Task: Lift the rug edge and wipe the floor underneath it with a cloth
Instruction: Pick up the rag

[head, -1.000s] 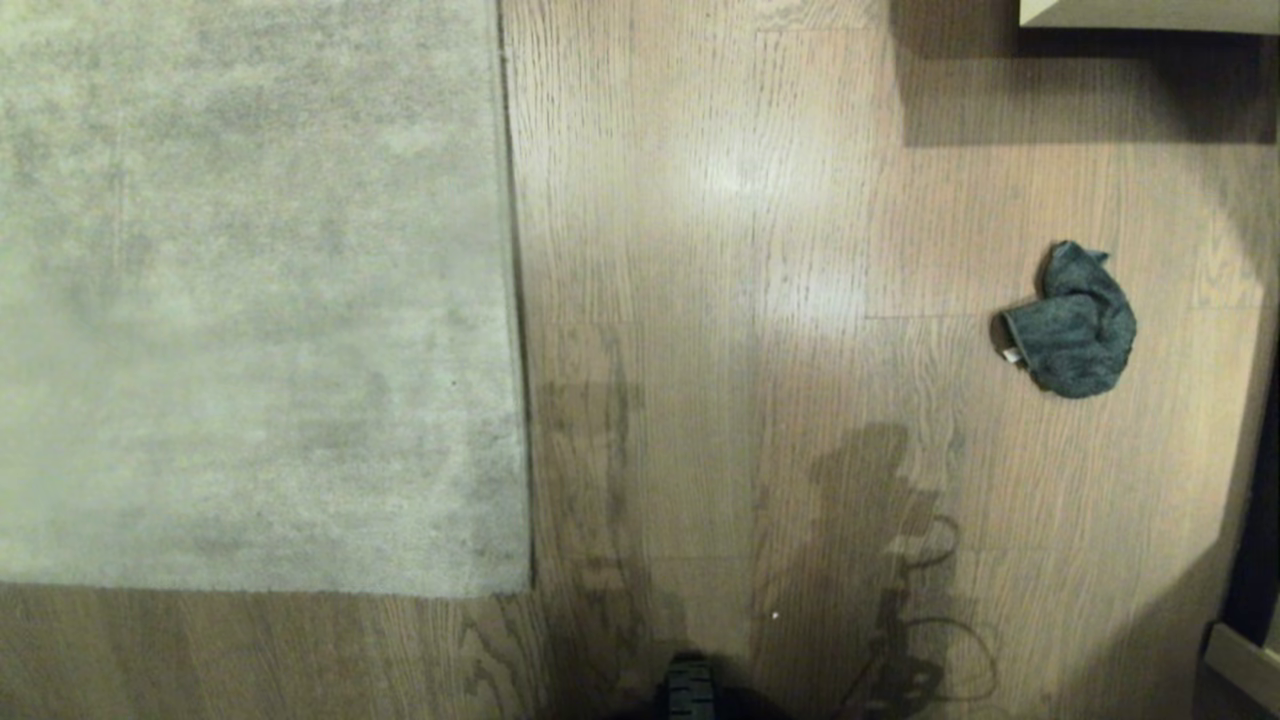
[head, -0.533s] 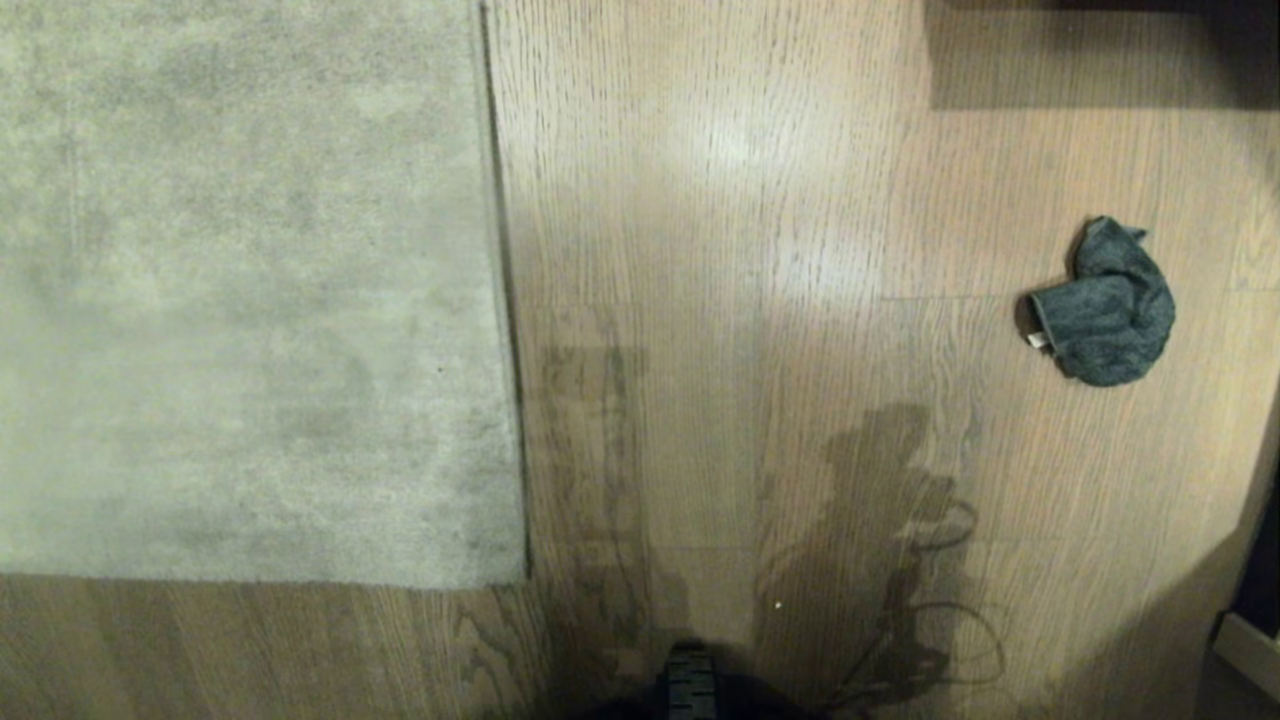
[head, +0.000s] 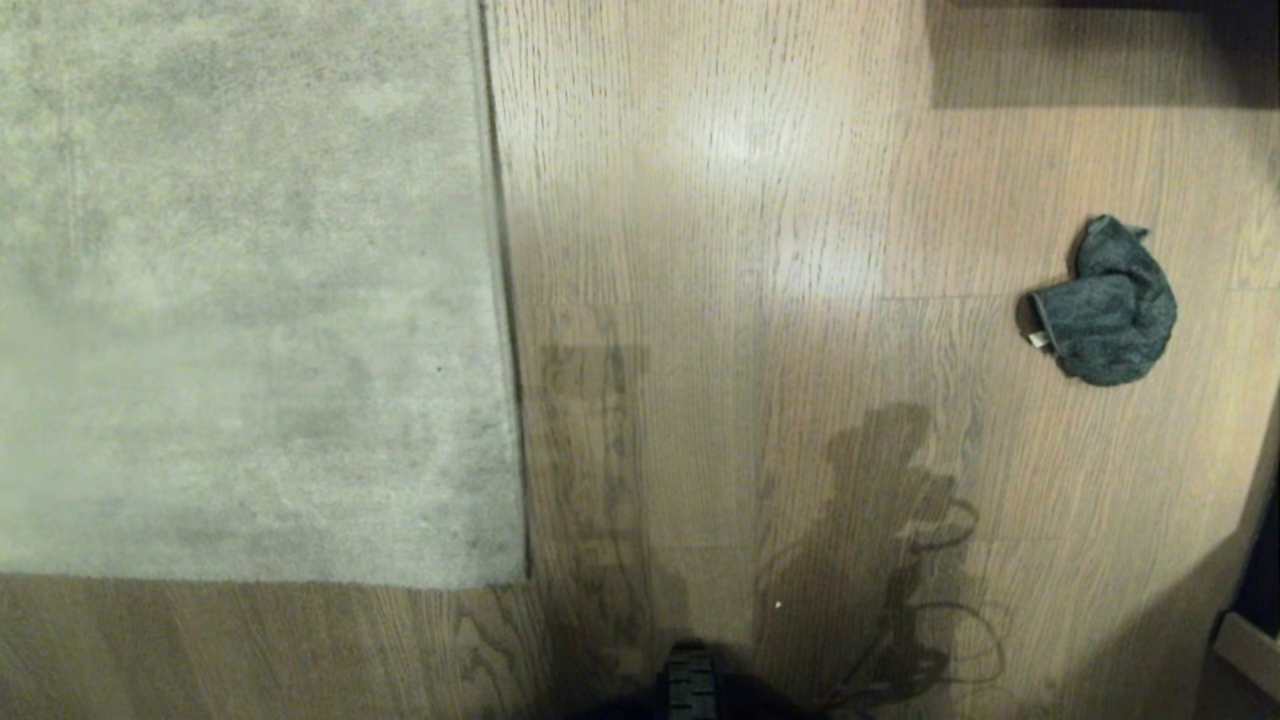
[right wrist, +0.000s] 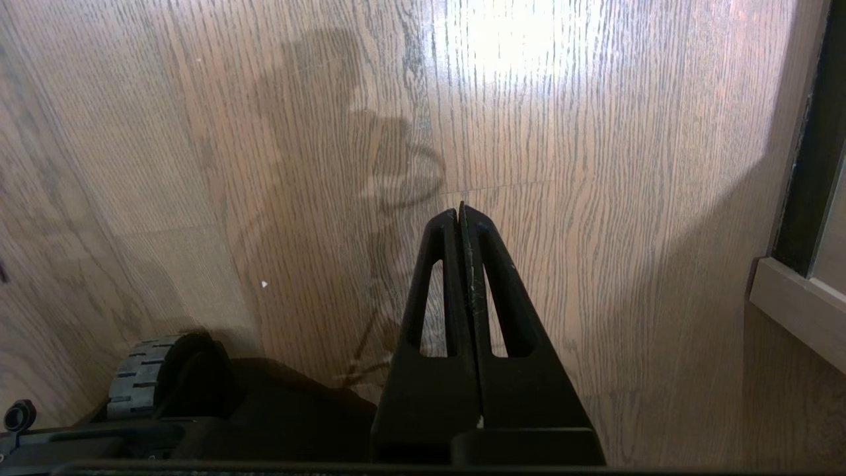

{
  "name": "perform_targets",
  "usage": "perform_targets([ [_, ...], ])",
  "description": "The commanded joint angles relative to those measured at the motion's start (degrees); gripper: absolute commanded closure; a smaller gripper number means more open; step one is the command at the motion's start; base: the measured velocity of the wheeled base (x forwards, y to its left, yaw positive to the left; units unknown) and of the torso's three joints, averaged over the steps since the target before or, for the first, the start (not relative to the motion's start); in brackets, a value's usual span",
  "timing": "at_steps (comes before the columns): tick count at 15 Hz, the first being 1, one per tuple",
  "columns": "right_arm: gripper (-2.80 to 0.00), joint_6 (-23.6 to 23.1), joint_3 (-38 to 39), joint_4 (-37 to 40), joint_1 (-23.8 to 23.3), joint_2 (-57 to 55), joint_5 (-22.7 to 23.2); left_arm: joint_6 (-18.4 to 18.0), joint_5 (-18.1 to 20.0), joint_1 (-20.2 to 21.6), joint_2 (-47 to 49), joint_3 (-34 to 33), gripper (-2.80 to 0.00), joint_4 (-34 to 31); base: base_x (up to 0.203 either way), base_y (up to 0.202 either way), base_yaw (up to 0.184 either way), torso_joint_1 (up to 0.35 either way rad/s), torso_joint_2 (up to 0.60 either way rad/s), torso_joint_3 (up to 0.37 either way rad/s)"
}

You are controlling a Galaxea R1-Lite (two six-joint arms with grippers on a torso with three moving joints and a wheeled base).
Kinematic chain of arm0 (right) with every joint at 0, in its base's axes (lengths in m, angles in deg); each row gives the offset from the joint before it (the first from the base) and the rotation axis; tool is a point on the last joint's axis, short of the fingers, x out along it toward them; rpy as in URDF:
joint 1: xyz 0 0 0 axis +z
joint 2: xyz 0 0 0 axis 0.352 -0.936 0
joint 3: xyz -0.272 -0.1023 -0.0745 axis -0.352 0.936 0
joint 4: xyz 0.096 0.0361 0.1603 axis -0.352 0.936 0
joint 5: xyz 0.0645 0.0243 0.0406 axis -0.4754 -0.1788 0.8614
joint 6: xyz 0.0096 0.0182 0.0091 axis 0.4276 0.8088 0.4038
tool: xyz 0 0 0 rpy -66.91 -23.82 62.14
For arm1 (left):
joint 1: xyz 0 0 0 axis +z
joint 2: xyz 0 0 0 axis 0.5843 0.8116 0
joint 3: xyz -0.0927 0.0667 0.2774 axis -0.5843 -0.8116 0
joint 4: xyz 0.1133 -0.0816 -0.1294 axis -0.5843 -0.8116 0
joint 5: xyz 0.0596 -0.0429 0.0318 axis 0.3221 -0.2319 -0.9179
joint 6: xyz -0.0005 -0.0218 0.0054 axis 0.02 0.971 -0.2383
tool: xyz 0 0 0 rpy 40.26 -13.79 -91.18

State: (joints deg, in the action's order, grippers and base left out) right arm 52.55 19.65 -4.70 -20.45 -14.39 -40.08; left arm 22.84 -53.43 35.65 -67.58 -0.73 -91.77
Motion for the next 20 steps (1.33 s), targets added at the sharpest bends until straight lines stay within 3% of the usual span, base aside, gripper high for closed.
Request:
perform_targets([
  [1,0.0,0.04,0.0,-0.02,0.02,0.02,-0.07,0.02,-0.02,0.01,0.04,0.0,0.0,0.0,0.0,0.0,0.0,0.0,0.0,0.0],
  [20,0.0,-0.31,0.0,-0.11,0.02,0.02,0.02,0.02,-0.02,0.01,0.04,0.0,0.0,0.0,0.0,0.0,0.0,0.0,0.0,0.0],
])
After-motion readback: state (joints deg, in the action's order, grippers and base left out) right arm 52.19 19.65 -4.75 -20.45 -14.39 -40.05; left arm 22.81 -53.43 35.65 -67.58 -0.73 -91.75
